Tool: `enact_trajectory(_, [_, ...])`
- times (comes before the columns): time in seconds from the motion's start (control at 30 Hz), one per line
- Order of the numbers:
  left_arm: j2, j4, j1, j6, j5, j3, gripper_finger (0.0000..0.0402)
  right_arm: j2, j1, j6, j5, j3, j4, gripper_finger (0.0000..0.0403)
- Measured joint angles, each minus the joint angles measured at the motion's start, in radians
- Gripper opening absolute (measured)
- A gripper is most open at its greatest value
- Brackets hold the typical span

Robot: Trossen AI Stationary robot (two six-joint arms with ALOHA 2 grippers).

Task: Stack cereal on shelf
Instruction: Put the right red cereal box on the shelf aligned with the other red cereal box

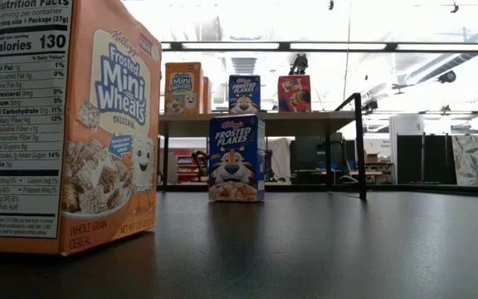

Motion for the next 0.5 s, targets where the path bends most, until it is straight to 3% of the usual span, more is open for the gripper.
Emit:
enact_trajectory(0.23, [0.0, 0.019, -0.002, -0.001, 0.092, -0.012, 0.0001, -0.002, -0.069, -0.243, 0.227, 0.095, -0.004, 0.015])
enact_trajectory(0.5, [-0.02, 0.116, -0.002, 0.02, 0.094, -0.081, 0.0001, -0.002, -0.183, -0.7, 0.539, 0.135, 0.062, 0.015])
